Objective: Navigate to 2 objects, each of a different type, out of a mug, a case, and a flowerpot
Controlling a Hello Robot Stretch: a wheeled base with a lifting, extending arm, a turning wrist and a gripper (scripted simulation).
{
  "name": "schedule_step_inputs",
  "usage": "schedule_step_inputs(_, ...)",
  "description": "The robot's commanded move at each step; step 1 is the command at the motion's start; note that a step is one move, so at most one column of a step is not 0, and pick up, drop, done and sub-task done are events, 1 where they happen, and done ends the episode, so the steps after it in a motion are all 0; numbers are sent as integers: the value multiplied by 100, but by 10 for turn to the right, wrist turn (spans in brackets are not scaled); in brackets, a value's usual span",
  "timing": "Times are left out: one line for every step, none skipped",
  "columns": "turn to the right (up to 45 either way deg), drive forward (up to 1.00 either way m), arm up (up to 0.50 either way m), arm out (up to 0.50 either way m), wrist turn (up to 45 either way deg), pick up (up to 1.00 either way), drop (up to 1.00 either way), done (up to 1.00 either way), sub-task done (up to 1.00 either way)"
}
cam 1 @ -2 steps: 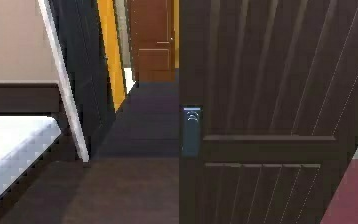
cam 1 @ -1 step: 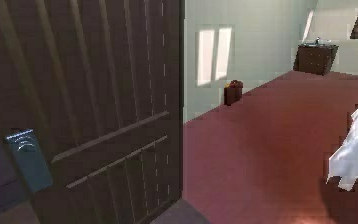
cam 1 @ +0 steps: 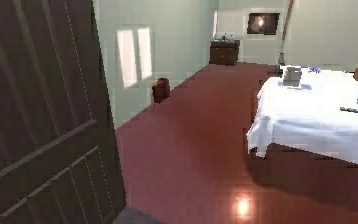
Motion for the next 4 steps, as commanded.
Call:
schedule_step_inputs(0, 100, 0, 0, 0, 0, 0, 0, 0)
schedule_step_inputs(0, 100, 0, 0, 0, 0, 0, 0, 0)
schedule_step_inputs(30, 0, 0, 0, 0, 0, 0, 0, 0)
schedule_step_inputs(0, 60, 0, 0, 0, 0, 0, 0, 0)
